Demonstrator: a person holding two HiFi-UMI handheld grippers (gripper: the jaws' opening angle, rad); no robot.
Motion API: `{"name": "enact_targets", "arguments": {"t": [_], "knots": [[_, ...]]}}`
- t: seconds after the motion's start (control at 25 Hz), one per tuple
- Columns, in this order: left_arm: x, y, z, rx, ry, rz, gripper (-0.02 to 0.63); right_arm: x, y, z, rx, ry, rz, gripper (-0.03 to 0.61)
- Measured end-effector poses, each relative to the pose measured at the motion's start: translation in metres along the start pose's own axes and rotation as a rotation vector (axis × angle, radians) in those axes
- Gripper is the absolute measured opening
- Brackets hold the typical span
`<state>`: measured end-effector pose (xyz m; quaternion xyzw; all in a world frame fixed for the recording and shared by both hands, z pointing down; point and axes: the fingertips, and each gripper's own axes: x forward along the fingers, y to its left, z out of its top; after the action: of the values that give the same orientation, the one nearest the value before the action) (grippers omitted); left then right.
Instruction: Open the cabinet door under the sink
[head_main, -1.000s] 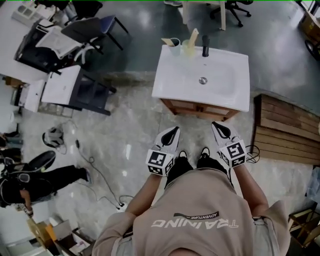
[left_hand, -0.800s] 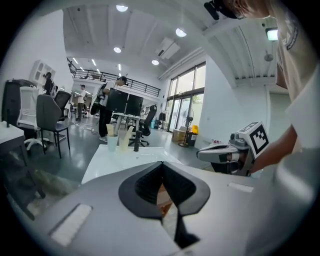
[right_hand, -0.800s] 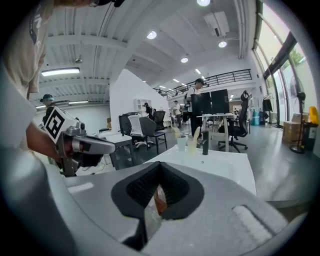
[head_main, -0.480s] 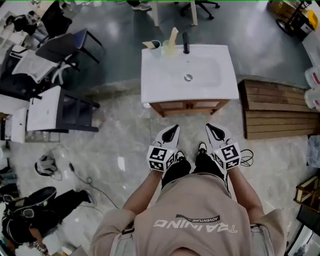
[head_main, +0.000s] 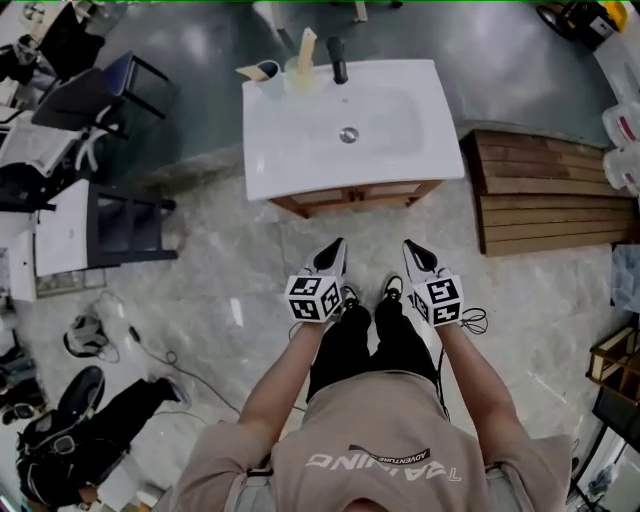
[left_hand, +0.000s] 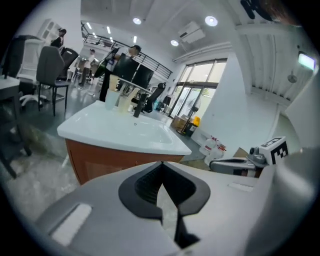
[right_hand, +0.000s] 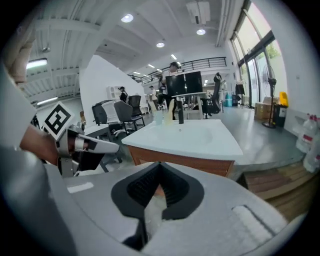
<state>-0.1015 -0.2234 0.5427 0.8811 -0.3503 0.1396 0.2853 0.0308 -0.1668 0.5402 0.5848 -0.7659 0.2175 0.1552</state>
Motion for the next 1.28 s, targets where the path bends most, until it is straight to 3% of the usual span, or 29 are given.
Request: {"name": "enact_targets", "arguments": {"t": [0.2,0.36,0.44,0.64,0.76,0.8,0.96,1.12,1.28], "knots": [[0.044,0.024,-0.029,-0.171,-0.005,0.027,0.018,0.046,-0.029,-0.04,0.254,-0.005,0.017,0.003],[0.071,0.049,-0.045,-0.423,-0.118,-0.027,0.018,0.086,-0.039,-0.065,0.524,-0.067,0.061,0.003],[0.088,0.067,-0.06,-0.542,-0.151,-0.035,0.018,0.11,-0.048,-0.081,0.608,-0.074,0.067,0.003],[0.135,0.102,-0.112,-0.752,-0.116,-0.093,0.017,0.164,-0.071,-0.118,0.778,-0.112,0.102,0.003],[0.158,0.121,-0.118,-1.032,-0.281,-0.184,0.015,0.194,-0.078,-0.137,0.891,-0.153,0.156,0.003],[0.164,0.133,-0.122,-1.075,-0.326,-0.188,0.015,0.205,-0.078,-0.142,0.922,-0.164,0.176,0.003],[0.195,0.153,-0.137,-1.083,-0.326,-0.227,0.015,0.247,-0.077,-0.164,1.004,-0.169,0.21,0.003],[0.218,0.167,-0.143,-1.128,-0.339,-0.249,0.015,0.275,-0.082,-0.179,0.978,-0.158,0.206,0.003],[0.233,0.176,-0.144,-1.155,-0.347,-0.282,0.02,0.296,-0.071,-0.171,1.017,-0.177,0.264,0.003]]}}
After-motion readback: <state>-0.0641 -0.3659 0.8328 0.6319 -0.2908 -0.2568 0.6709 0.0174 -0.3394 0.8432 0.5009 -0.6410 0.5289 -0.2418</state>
